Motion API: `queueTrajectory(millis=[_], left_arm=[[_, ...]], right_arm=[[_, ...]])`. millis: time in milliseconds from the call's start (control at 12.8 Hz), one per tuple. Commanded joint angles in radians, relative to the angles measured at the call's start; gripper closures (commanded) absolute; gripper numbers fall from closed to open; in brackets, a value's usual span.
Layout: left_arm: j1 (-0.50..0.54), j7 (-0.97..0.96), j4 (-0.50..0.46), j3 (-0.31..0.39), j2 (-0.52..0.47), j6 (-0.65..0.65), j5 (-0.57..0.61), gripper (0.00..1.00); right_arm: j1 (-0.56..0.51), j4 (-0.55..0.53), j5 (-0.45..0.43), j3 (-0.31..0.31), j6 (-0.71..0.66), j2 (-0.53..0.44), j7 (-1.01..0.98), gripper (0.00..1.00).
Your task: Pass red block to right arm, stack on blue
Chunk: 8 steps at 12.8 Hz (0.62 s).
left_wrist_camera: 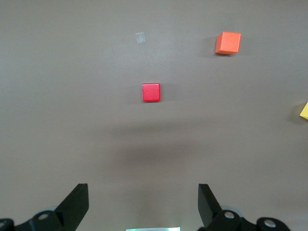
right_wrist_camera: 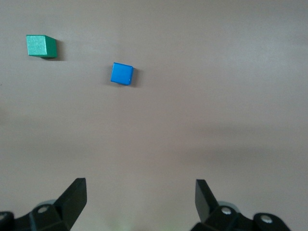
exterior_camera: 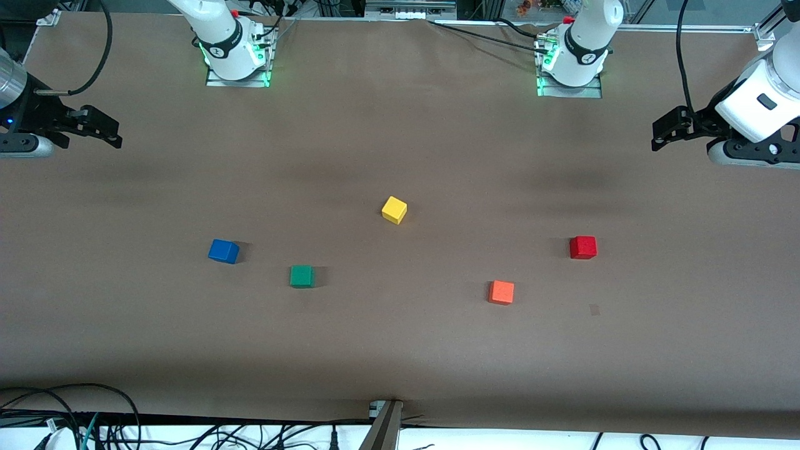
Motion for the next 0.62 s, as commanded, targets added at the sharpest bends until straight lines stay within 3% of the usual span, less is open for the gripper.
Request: queueTrajectory(millis=[0, 545], left_arm=[[-0.002, -0.01, 0.015, -0.005, -0.004, -0.001, 0.023, 0.0], [-0.002, -0.014, 0.018, -0.015, -0.004, -0.012, 0.045, 0.0]], right_arm=[[-0.003, -0.006, 0.003, 0.006, -0.017, -0.024, 0.009, 0.0], [-0.003, -0.006, 0.003, 0.007, -0.017, -0.024, 0.009, 0.0]])
